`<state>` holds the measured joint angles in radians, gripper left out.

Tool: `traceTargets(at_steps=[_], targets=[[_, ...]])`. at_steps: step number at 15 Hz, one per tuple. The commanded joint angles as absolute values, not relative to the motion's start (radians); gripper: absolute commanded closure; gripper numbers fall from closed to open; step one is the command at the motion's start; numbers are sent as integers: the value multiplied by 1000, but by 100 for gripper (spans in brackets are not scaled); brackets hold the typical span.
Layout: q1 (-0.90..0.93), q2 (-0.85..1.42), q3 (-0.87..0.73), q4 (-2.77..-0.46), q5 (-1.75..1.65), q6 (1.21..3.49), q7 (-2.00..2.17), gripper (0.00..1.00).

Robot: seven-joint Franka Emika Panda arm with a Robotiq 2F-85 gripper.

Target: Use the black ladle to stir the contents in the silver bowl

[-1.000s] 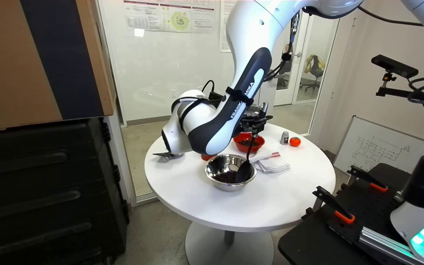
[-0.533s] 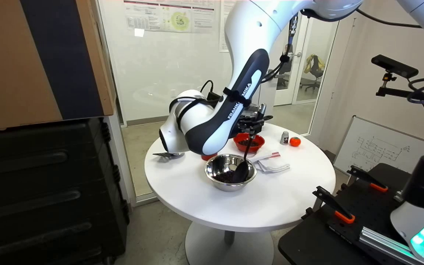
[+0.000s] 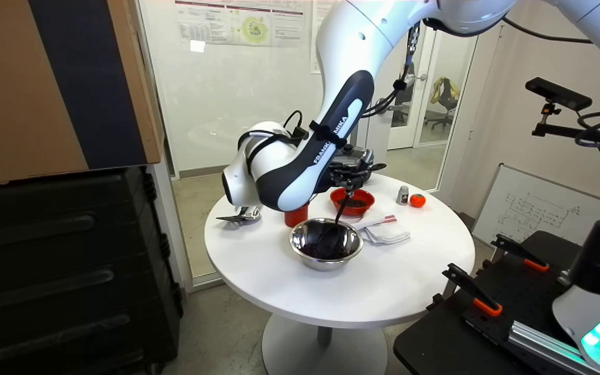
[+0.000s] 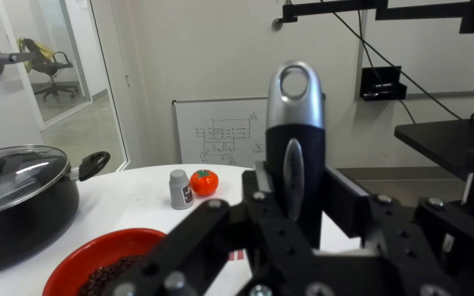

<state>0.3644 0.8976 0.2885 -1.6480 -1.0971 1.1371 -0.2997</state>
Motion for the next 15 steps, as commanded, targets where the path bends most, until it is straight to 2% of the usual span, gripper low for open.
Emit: traceTargets(at_steps=[1,15], targets=[[365,935,281,-1586,-1085,1144,-294,92],[378,890,278,-1659,-1115,1131,-297,92]])
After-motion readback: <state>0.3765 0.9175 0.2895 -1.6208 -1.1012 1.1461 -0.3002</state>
